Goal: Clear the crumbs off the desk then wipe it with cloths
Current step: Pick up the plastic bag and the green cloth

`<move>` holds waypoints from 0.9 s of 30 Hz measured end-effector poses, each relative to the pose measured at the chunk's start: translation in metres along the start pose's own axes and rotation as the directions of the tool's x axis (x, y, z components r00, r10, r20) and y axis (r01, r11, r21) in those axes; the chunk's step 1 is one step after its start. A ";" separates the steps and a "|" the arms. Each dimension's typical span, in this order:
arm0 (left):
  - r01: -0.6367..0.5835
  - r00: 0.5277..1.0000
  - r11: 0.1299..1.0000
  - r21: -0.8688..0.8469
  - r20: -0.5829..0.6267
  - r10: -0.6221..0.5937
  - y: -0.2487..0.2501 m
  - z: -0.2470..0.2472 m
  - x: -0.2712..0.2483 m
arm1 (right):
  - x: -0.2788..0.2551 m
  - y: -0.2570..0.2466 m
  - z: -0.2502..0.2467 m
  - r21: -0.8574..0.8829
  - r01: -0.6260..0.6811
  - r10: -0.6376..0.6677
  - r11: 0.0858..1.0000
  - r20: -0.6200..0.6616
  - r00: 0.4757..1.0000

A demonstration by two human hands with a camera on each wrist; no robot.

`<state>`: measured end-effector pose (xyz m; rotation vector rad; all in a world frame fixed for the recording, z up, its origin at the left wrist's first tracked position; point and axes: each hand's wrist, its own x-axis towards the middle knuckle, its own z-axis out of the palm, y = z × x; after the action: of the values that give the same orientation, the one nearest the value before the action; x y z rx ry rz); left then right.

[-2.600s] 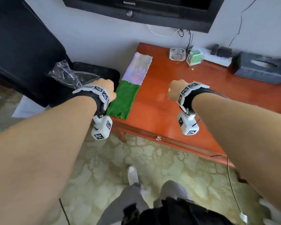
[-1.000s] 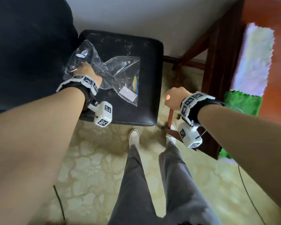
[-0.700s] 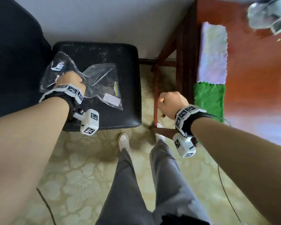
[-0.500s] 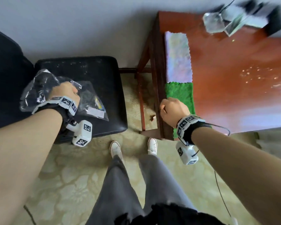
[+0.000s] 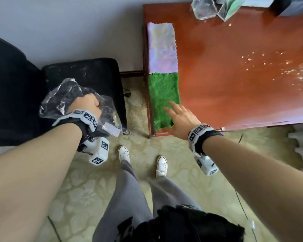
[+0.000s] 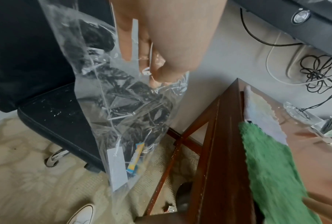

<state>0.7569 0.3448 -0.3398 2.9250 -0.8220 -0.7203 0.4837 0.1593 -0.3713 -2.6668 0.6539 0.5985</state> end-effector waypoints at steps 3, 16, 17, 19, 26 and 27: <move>0.016 1.000 1.000 0.005 -0.014 -0.016 0.016 0.018 -0.023 | -0.010 0.011 0.018 -0.059 0.072 -0.065 0.996 0.106 0.992; 0.040 0.995 0.999 0.024 0.096 -0.042 0.039 0.095 -0.050 | -0.012 0.014 0.072 -0.177 0.053 -0.100 0.983 -0.273 0.957; 0.031 0.995 0.999 0.020 0.092 -0.032 0.039 0.098 -0.051 | -0.013 0.015 0.075 -0.182 0.046 -0.103 0.982 -0.316 0.943; 0.016 0.996 1.000 0.022 0.091 -0.018 0.040 0.104 -0.051 | -0.018 0.018 0.079 -0.191 0.044 -0.113 0.981 -0.370 0.922; 0.029 0.995 0.999 0.030 0.098 -0.032 0.038 0.098 -0.054 | -0.027 0.021 0.068 -0.081 0.077 -0.104 0.994 -0.420 0.901; 0.031 0.995 0.999 0.023 0.099 -0.033 0.039 0.095 -0.055 | -0.027 0.021 0.062 -0.045 0.104 -0.113 0.994 -0.415 0.903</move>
<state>0.6551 0.3487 -0.3958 2.9483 -0.7972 -0.8707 0.4314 0.1767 -0.4165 -2.8520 0.6002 -0.0036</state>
